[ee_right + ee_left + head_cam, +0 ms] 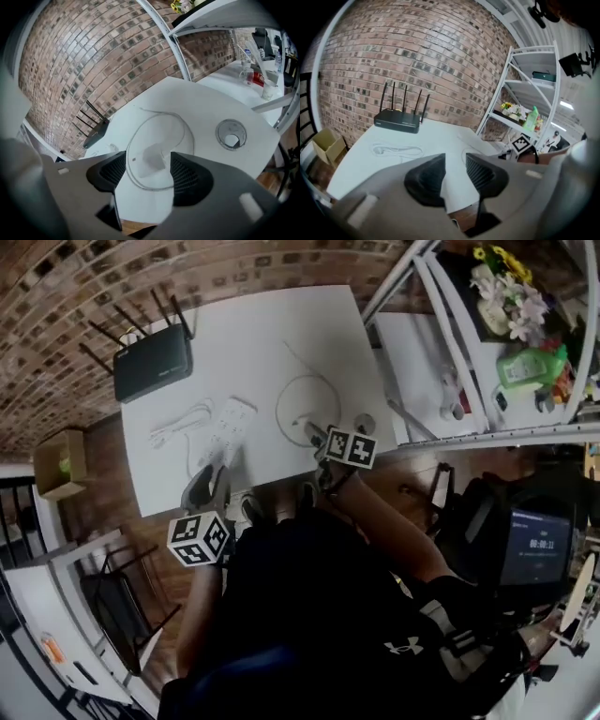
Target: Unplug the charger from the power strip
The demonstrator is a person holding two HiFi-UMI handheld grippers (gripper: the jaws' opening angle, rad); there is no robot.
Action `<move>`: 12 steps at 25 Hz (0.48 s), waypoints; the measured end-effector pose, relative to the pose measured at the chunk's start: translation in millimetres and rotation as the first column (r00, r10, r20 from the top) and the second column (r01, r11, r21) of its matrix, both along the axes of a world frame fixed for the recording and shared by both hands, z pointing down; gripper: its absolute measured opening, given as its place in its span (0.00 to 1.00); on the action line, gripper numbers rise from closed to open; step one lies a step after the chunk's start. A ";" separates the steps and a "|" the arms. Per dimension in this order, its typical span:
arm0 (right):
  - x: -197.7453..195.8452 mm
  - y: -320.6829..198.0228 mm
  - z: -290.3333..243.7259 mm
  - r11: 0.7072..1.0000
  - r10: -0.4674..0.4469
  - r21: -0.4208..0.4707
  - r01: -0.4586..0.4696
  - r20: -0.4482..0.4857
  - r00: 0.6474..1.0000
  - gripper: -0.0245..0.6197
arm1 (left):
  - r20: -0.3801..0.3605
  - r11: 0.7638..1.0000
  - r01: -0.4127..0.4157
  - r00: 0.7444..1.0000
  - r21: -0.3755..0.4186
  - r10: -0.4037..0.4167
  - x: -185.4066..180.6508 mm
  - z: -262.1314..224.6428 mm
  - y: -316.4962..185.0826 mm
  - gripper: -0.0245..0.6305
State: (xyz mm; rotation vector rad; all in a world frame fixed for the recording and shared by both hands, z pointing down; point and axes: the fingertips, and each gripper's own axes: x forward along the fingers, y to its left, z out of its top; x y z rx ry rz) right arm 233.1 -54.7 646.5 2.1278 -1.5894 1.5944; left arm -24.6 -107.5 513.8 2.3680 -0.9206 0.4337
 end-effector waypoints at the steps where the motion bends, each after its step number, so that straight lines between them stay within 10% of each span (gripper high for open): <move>1: -4.4 -3.0 -5.0 1.000 -0.015 0.018 0.015 0.016 1.000 0.50 | 0.003 1.000 0.003 1.000 0.005 -0.003 2.1 -1.7 0.3 0.24; 7: -23.4 -8.7 -78.5 0.963 -0.136 0.245 0.114 0.074 0.988 0.24 | -0.002 0.995 -0.095 0.995 0.027 0.095 49.0 -15.0 9.6 0.24; 12: -52.4 -17.2 -151.1 0.847 -0.295 0.451 0.281 -0.040 0.955 0.10 | -0.014 0.988 -0.138 0.990 0.063 0.139 75.0 -40.0 20.7 0.24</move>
